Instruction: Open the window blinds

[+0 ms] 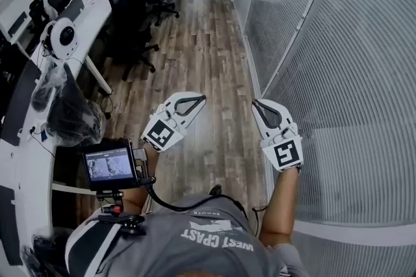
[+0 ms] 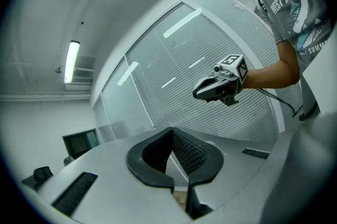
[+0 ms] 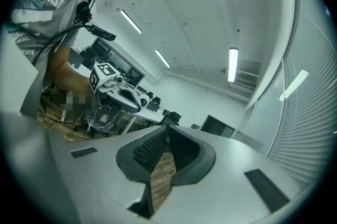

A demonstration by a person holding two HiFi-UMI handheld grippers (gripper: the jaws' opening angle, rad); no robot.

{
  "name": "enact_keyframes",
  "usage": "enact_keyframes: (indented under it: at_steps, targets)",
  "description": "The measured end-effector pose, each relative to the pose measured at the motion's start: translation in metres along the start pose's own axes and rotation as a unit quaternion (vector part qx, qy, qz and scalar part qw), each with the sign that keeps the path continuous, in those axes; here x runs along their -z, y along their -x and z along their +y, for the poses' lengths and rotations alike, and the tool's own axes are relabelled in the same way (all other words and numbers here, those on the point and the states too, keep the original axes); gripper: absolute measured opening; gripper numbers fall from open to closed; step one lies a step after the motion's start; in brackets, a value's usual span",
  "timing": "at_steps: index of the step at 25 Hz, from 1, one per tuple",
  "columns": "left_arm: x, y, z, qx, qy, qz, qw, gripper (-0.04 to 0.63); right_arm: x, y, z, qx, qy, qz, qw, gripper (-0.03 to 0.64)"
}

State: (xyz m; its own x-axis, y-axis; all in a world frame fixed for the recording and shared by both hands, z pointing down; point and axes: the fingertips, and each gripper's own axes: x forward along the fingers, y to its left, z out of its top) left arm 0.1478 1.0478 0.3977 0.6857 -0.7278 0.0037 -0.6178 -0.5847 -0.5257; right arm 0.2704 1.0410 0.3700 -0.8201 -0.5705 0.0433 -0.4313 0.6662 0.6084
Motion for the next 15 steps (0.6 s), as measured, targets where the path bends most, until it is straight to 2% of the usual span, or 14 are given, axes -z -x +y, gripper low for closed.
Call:
enact_keyframes:
  at_steps: [9, 15]
  targets:
    - [0.030, -0.113, 0.044, -0.009, -0.007, 0.012, 0.9999, 0.003, 0.075, -0.048, -0.093, -0.017, -0.003, -0.013, 1.000, 0.003]
    - [0.049, -0.155, 0.068, -0.005, -0.015, 0.018, 0.9997, 0.003, 0.107, -0.072, -0.130, -0.018, -0.010, -0.018, 1.000, 0.002]
